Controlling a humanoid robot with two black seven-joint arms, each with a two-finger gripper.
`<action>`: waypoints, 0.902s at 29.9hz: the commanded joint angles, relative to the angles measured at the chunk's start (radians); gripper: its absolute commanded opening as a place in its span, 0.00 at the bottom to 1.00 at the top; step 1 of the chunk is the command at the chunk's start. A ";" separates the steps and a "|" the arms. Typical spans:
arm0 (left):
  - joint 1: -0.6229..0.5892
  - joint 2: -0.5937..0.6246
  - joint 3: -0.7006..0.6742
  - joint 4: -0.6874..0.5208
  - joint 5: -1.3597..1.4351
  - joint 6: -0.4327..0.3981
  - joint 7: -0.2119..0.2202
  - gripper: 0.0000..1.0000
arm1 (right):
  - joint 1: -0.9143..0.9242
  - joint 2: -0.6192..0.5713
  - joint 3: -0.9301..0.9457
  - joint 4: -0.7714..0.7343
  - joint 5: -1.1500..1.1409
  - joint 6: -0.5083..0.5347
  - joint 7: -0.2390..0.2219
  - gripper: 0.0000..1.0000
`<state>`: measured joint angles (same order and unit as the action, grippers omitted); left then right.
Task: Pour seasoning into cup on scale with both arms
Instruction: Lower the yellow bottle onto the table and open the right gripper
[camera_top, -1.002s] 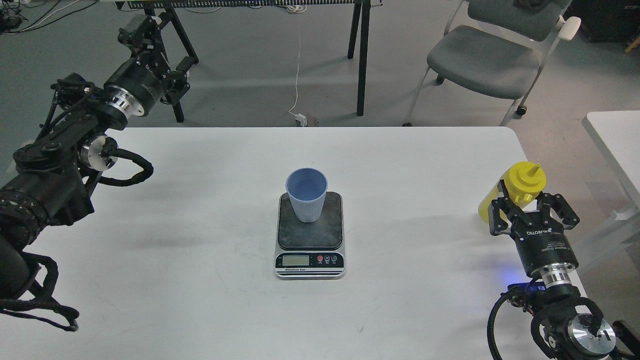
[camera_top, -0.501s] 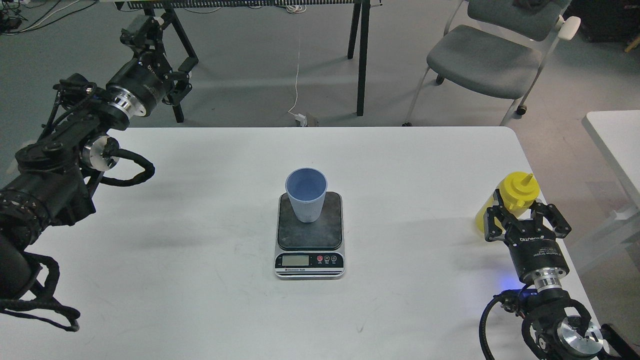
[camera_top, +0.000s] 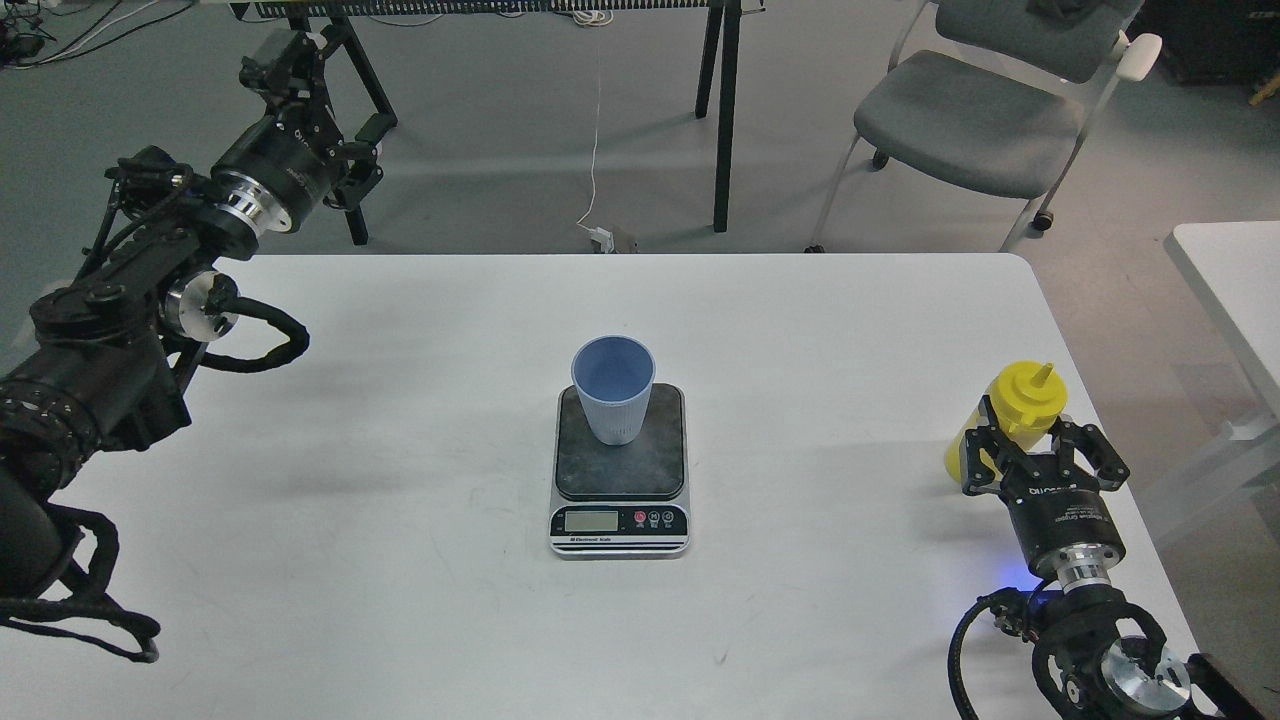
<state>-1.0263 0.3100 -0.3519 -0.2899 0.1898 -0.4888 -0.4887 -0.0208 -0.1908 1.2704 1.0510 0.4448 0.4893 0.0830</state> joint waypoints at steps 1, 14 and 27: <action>0.000 0.001 0.001 0.000 0.000 0.000 0.000 0.97 | -0.001 -0.001 -0.002 0.001 0.000 -0.001 0.000 0.18; -0.001 0.000 -0.001 0.000 0.000 0.000 0.000 0.97 | -0.004 -0.004 -0.043 0.011 -0.003 -0.001 -0.012 1.00; 0.000 0.001 -0.001 0.000 -0.001 0.000 0.000 0.98 | -0.034 -0.021 -0.036 0.050 0.000 -0.001 -0.014 1.00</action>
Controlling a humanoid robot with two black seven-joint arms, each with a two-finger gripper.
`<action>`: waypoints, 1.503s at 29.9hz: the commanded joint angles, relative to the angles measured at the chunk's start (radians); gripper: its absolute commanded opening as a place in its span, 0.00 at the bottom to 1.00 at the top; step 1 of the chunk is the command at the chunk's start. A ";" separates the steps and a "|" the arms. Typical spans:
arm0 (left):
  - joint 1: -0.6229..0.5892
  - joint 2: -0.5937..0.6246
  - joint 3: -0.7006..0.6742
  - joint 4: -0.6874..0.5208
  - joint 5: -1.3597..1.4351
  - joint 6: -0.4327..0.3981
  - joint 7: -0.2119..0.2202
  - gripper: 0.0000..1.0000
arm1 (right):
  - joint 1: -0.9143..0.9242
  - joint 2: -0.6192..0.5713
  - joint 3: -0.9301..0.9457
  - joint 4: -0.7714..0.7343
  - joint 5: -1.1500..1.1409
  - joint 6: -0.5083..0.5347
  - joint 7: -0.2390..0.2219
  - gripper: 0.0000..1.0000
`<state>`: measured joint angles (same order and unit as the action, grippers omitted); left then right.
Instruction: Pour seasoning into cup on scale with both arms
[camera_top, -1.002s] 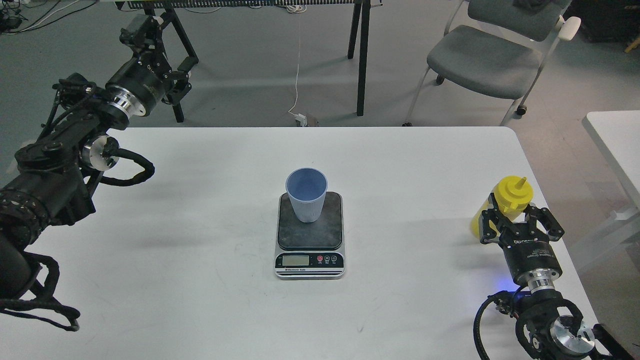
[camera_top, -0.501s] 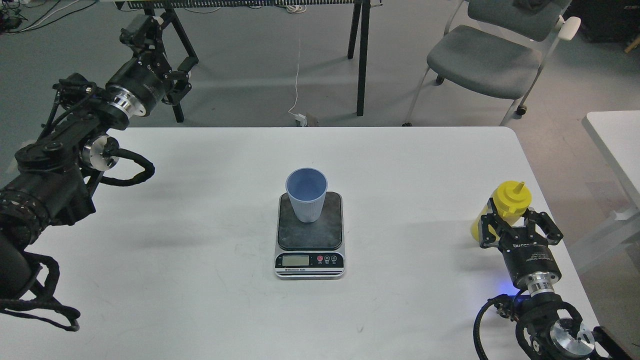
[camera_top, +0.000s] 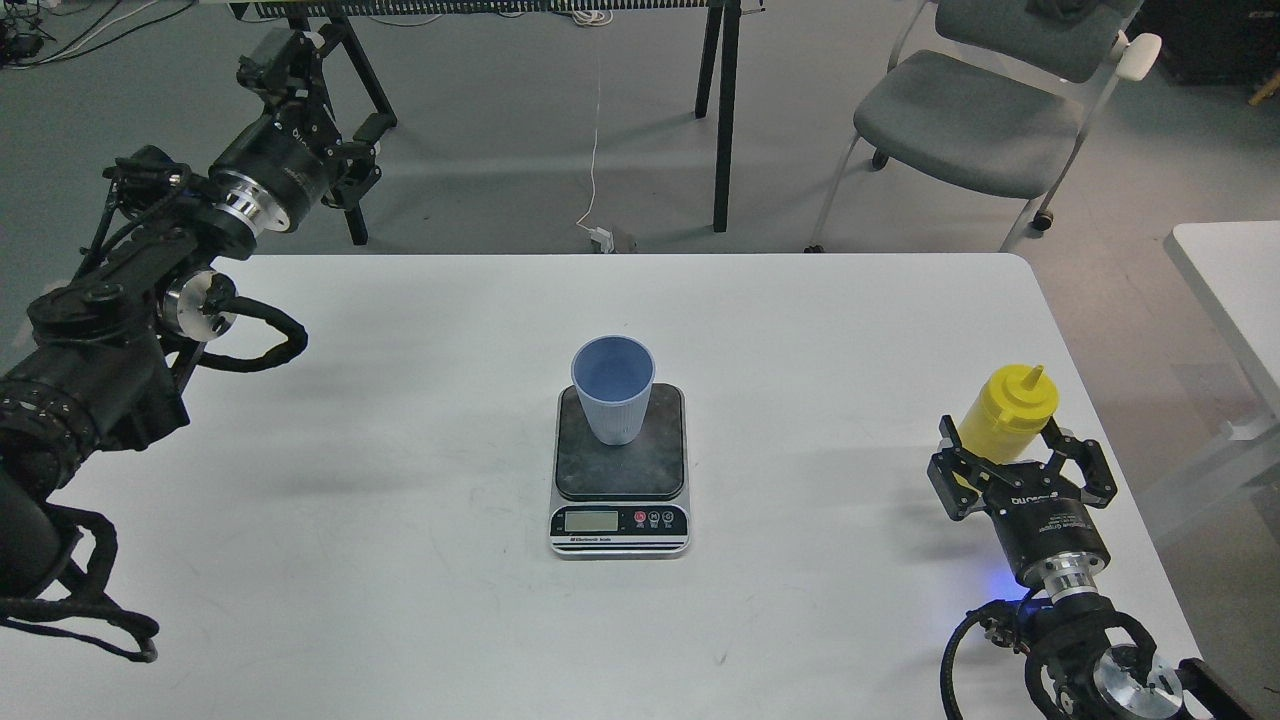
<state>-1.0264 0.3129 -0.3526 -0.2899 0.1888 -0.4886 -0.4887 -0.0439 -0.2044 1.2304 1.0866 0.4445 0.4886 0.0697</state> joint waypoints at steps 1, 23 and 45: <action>0.000 -0.002 0.001 0.000 0.001 0.000 0.000 0.98 | -0.014 -0.016 0.004 0.018 0.000 0.000 -0.001 1.00; -0.004 -0.006 0.000 0.000 0.000 0.000 0.000 0.98 | -0.133 -0.449 0.001 0.035 -0.118 0.000 -0.002 1.00; -0.041 -0.025 -0.002 0.001 -0.003 0.000 0.000 0.98 | 0.821 -0.483 -0.206 -0.389 -0.883 0.000 -0.001 1.00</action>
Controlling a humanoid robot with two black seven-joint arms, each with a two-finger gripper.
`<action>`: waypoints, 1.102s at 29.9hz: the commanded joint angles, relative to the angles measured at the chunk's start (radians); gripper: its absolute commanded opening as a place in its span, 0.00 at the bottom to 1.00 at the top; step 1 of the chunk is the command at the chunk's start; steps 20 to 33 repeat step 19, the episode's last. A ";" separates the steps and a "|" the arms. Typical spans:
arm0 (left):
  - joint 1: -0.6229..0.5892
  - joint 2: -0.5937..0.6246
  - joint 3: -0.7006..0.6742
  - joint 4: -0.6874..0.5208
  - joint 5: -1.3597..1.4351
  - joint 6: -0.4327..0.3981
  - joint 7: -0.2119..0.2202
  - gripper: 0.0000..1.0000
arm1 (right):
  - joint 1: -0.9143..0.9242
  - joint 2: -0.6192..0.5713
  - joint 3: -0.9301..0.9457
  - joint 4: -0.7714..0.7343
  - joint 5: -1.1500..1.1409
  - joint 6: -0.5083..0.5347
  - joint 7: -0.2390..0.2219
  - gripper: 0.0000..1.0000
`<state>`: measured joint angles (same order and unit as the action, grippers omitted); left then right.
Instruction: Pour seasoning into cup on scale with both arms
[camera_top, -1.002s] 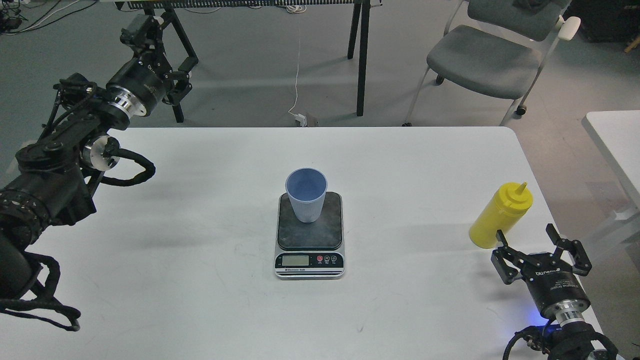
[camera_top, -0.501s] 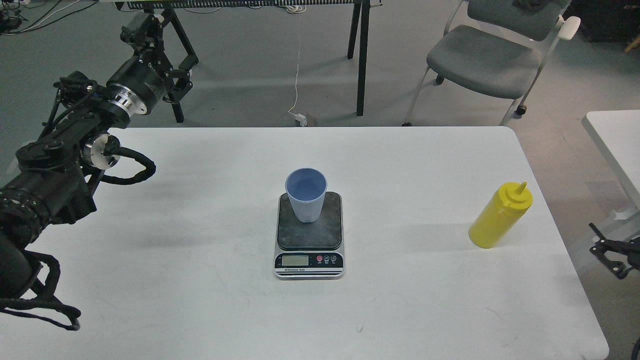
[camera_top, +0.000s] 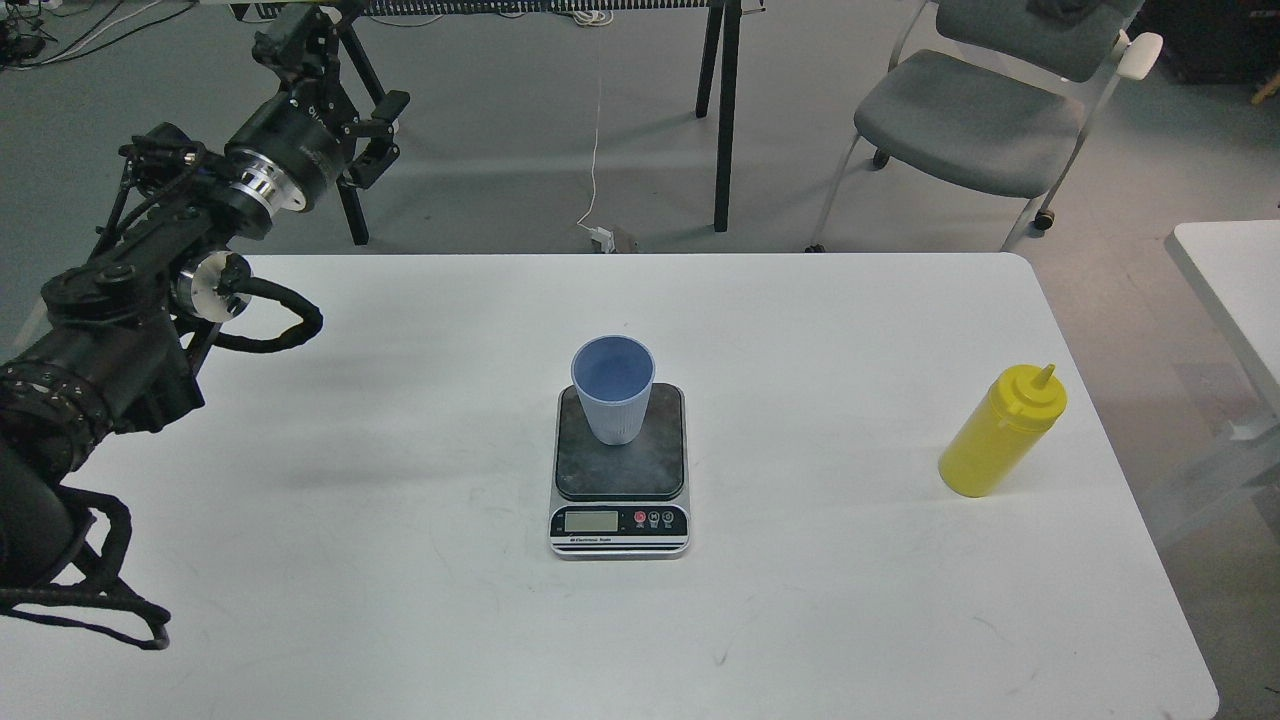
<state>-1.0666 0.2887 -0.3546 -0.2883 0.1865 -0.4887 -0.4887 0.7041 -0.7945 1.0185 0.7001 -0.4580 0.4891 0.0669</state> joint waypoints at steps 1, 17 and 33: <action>-0.001 0.000 0.000 0.000 -0.001 0.000 0.000 0.98 | 0.089 0.150 0.012 -0.005 0.034 0.000 0.002 1.00; -0.001 0.000 0.000 0.000 0.001 0.000 0.000 0.98 | 0.092 0.517 0.048 -0.022 0.266 0.000 0.001 1.00; -0.001 0.000 0.000 0.000 0.001 0.000 0.000 0.98 | 0.090 0.524 0.042 -0.031 0.266 0.000 0.001 1.00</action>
